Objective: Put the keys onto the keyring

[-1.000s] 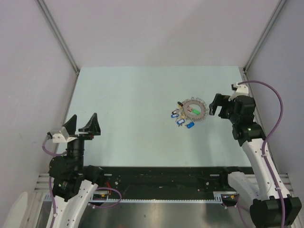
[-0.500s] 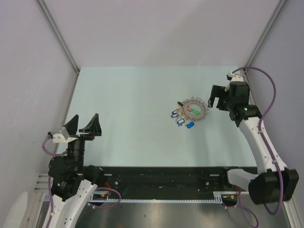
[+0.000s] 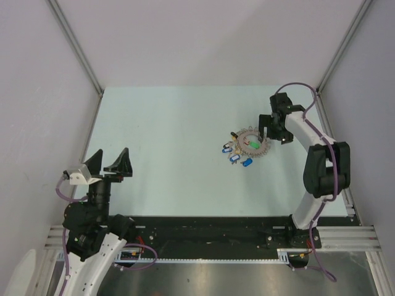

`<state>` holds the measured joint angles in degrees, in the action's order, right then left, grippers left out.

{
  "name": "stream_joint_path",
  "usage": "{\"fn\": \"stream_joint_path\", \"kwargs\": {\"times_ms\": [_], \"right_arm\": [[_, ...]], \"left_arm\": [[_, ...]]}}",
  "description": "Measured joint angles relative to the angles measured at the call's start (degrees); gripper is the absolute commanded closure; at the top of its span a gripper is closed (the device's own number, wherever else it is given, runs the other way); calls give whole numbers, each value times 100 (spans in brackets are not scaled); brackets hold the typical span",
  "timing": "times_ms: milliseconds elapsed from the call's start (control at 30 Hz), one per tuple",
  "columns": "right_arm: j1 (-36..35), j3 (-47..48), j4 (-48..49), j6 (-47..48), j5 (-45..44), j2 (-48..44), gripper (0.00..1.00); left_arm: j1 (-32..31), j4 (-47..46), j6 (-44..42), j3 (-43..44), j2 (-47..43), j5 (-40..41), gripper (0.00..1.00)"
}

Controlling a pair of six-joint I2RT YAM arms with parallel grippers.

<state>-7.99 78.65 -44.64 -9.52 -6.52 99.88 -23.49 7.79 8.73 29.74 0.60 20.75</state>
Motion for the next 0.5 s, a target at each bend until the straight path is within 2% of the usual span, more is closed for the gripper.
{"fn": "stream_joint_path", "kwargs": {"times_ms": [67, 233, 500], "right_arm": [[-7, 282, -33, -35, 4, 382, 18], [-2, 809, -96, -136, 24, 1165, 24], [114, 1091, -125, -210, 142, 1764, 37]], "left_arm": [[0, 24, -13, 0, 26, 0, 0], [2, 57, -17, 0, 179, -9, 0], [2, 98, -22, 0, 297, -61, 0]]}}
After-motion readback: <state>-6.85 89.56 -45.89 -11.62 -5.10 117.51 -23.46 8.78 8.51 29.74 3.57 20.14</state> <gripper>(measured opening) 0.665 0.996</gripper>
